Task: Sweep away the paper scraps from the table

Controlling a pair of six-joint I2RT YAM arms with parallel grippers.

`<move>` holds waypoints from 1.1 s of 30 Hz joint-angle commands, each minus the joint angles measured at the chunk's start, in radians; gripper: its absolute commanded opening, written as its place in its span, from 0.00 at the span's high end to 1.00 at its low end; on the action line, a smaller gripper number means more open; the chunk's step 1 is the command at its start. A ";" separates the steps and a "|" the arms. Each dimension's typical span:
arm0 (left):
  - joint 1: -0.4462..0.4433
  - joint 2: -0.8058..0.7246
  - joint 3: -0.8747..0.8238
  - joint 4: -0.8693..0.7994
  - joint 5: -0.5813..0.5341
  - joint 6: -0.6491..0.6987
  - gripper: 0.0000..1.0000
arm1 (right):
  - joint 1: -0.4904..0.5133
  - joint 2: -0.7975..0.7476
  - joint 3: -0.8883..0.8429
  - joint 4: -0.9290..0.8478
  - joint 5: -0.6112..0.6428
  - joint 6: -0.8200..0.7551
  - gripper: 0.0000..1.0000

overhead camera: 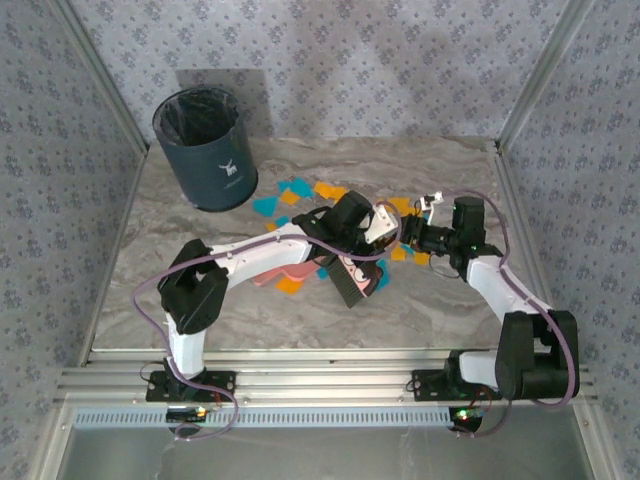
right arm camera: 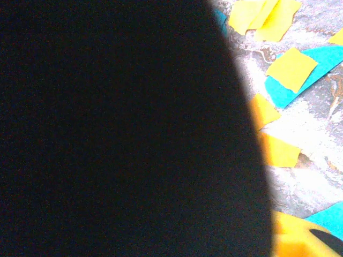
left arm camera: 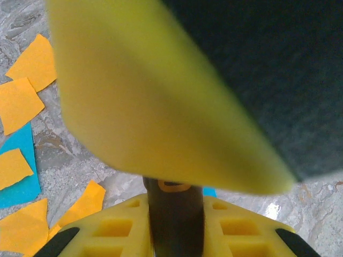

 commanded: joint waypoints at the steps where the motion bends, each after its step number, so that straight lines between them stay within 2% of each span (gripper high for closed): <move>1: -0.009 -0.061 -0.003 0.044 0.029 0.024 0.75 | 0.019 0.016 0.037 -0.022 -0.010 -0.020 0.52; 15: -0.010 -0.071 -0.011 0.048 0.031 0.027 0.75 | 0.066 0.061 0.049 -0.014 0.014 -0.019 0.57; 22: -0.010 -0.071 -0.014 0.045 0.033 0.029 0.73 | 0.074 0.052 0.053 -0.004 0.042 -0.005 0.78; 25: -0.011 -0.077 -0.019 0.044 0.034 0.032 0.68 | 0.071 0.027 0.045 -0.001 0.076 0.003 0.84; 29: -0.012 -0.099 -0.037 0.047 0.031 0.032 0.49 | 0.055 -0.010 0.037 0.001 0.112 0.020 0.91; 33: -0.012 -0.146 -0.075 0.061 0.032 0.035 0.42 | 0.034 -0.052 0.032 -0.019 0.150 0.025 0.97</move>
